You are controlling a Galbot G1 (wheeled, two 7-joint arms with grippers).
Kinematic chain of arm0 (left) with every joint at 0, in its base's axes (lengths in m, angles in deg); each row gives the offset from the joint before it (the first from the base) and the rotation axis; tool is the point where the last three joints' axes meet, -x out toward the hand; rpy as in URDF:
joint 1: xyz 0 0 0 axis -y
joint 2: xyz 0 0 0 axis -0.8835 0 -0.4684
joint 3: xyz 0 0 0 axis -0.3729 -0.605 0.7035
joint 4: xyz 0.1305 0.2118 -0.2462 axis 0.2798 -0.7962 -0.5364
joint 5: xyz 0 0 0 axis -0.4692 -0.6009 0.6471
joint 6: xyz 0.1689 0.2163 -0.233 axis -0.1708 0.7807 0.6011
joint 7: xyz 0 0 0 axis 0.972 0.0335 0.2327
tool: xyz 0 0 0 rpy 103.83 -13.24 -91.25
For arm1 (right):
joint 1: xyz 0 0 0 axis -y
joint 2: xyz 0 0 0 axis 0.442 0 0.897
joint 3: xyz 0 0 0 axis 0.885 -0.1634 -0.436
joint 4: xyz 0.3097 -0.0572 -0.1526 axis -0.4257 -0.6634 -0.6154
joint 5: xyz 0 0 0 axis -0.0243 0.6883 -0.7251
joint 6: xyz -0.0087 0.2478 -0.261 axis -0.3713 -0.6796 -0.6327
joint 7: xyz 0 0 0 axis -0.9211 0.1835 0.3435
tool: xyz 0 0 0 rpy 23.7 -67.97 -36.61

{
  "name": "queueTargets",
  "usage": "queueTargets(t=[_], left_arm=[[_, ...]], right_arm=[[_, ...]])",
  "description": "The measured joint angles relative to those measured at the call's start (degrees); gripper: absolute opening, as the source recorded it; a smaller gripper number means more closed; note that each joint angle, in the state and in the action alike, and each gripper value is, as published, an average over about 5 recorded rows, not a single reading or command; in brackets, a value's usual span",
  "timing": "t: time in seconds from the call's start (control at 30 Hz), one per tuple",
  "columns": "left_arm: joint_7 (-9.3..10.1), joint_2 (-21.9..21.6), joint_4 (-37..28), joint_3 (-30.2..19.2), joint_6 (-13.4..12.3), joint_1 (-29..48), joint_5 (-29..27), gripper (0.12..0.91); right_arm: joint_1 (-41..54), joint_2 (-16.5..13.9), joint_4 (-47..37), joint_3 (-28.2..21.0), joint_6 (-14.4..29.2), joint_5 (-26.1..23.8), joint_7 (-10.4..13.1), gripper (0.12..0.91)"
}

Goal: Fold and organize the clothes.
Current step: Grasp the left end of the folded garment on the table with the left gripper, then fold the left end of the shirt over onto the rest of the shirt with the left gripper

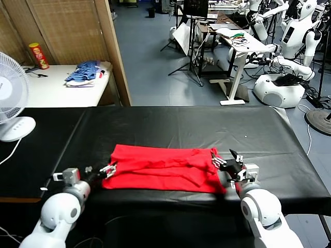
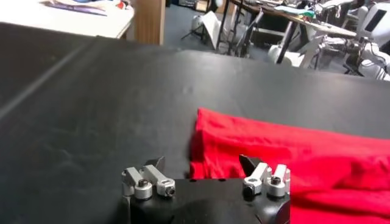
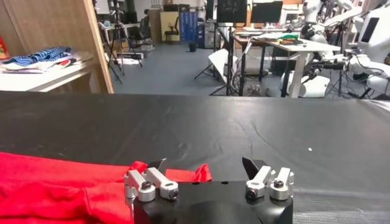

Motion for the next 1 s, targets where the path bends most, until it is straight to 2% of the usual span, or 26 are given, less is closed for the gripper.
queueTargets(t=[0.07, 0.17, 0.3, 0.43, 0.5, 0.63, 0.83, 1.0], left_arm=[[-0.19, 0.44, -0.03, -0.3, -0.15, -0.34, -0.61, 0.716], [-0.26, 0.98, -0.43, -0.73, -0.33, -0.36, -1.3, 0.594], [-0.22, 1.64, -1.35, -0.95, -0.56, -0.07, -1.24, 0.366], [-0.12, 2.01, -2.04, -1.01, -0.51, 0.33, -0.38, 0.182], [-0.06, 1.99, -2.15, -1.1, -0.42, 0.6, -0.33, 0.151], [-0.08, 1.42, -1.94, -1.18, -0.61, 1.11, -3.05, 0.154], [-1.92, -1.55, -0.64, 0.55, -3.3, 0.38, -14.18, 0.154], [-3.14, -7.78, -1.1, 4.27, -6.63, -1.43, -22.74, 0.154]], right_arm=[[0.06, 0.09, 0.01, -0.17, 0.0, -0.05, -0.01, 0.798], [0.06, 0.24, 0.11, -0.36, 0.0, -0.16, -0.09, 0.798], [0.05, 0.27, 0.17, -0.36, 0.04, -0.31, -0.27, 0.798], [0.2, 0.28, 0.09, -0.29, 0.07, -0.42, -0.35, 0.798], [0.28, 0.4, 0.07, -0.32, 0.07, -0.55, -0.37, 0.798], [0.26, 0.77, 0.17, -0.36, 0.08, -1.05, -0.36, 0.798], [-0.05, 1.15, 0.39, -0.17, 0.09, -1.35, -0.23, 0.798], [-0.22, 1.63, 0.39, -0.24, 0.09, -1.39, -0.14, 0.798]])
